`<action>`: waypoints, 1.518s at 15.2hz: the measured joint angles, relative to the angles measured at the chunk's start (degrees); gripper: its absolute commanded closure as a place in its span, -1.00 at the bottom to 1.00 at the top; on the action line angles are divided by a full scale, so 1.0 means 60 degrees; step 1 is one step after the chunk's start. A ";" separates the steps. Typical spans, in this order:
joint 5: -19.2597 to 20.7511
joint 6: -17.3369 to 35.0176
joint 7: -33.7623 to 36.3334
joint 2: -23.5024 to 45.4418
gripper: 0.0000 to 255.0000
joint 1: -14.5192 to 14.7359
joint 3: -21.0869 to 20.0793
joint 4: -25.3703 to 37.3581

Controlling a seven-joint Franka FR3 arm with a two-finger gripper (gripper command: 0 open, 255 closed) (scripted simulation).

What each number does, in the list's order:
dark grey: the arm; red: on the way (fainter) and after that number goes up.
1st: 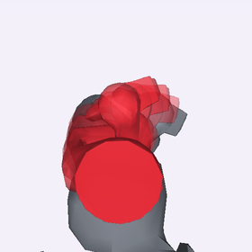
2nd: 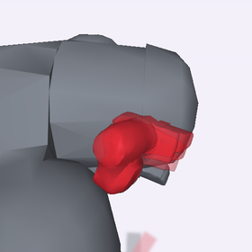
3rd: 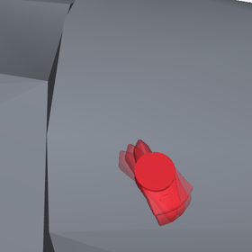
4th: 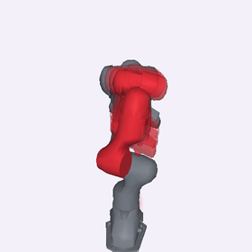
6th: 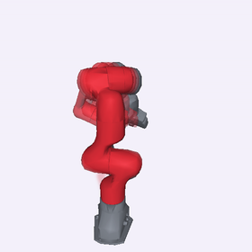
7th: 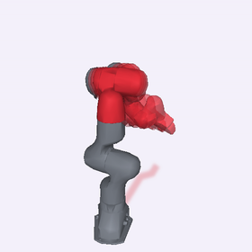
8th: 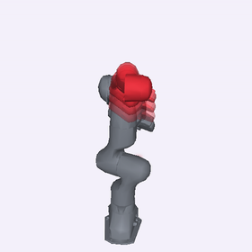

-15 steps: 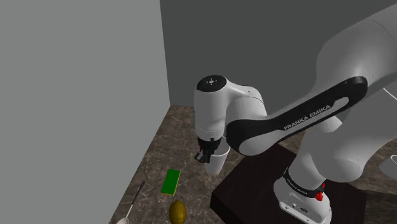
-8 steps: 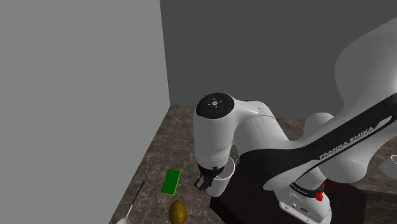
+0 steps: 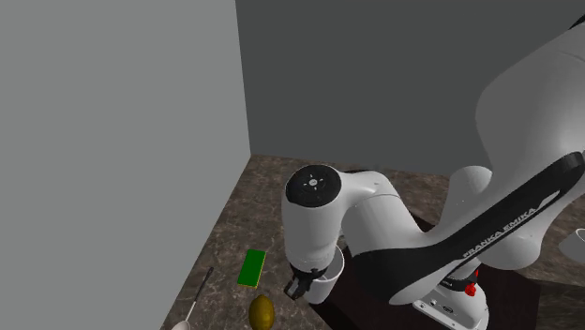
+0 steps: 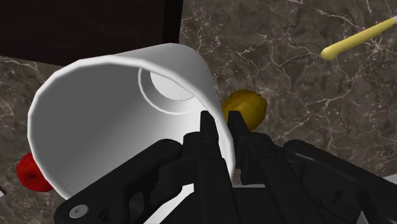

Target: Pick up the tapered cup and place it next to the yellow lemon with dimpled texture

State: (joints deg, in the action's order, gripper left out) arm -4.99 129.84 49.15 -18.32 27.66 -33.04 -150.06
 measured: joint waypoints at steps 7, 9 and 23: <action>0.0479 0.1119 0.0466 0.0882 1.00 -0.0258 -0.0305 -0.0326; 0.0695 0.1479 0.0654 0.1168 1.00 -0.0351 -0.0400 -0.0371; 0.3412 0.4375 0.2806 0.3444 1.00 -0.0963 -0.0666 -0.0465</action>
State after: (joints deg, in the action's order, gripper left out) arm 15.48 156.09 65.98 2.34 21.88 -37.04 -152.85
